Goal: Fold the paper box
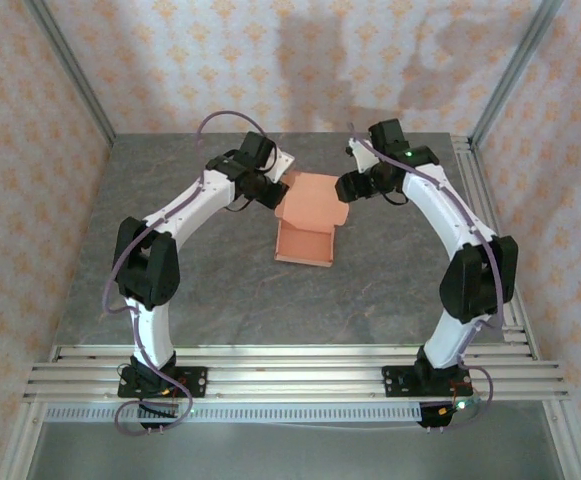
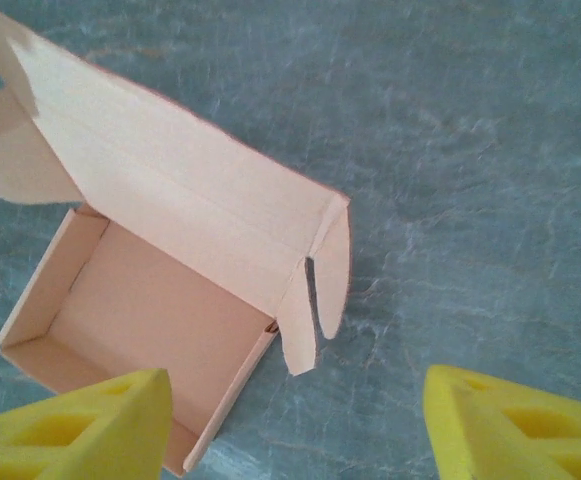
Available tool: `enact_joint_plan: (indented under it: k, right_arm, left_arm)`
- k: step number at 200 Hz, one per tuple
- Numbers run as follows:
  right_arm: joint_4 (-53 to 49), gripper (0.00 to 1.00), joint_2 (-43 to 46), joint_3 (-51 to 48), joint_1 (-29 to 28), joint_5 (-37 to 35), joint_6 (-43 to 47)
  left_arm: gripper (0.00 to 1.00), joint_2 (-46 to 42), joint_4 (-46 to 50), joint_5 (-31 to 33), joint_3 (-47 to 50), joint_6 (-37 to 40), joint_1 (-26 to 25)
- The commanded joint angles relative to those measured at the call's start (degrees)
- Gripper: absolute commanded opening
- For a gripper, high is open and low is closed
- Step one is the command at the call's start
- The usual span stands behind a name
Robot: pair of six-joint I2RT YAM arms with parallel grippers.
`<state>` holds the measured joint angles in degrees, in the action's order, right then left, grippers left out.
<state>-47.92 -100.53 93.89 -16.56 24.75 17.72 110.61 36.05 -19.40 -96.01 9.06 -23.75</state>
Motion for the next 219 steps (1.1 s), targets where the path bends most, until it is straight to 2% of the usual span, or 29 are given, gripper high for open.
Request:
enact_joint_plan:
  k: [1,39,77,147,176,206,219]
  right_arm:
    - [-4.9,0.61,-3.1,3.1,0.3,3.1,3.5]
    - [-10.5,0.53,-8.4,9.1,0.3,2.5,7.9]
    - [-17.2,0.36,-14.3,15.9,0.3,3.7,9.1]
    - [-17.0,0.2,-16.3,15.4,0.3,3.5,9.0]
    - [-15.8,0.19,-16.6,15.2,0.3,3.0,7.9]
    - [-15.5,0.07,-16.6,15.5,0.3,2.8,7.2]
    - [-15.5,0.05,-16.3,15.5,0.3,2.5,7.2]
  left_arm:
    - [0.0,-3.3,-3.7,0.6,1.4,0.3,0.0]
    - [0.0,-3.7,-3.8,0.4,2.1,1.5,0.0]
    - [0.0,-3.0,-2.7,0.7,1.2,1.8,0.0]
    - [0.0,-2.5,-2.2,0.3,0.7,1.4,0.0]
    - [0.0,-2.7,-2.0,0.1,0.7,1.5,0.1]
    - [0.0,-2.9,-1.6,0.1,0.6,1.6,0.0]
    - [0.0,-2.9,-1.6,0.1,0.8,1.6,0.0]
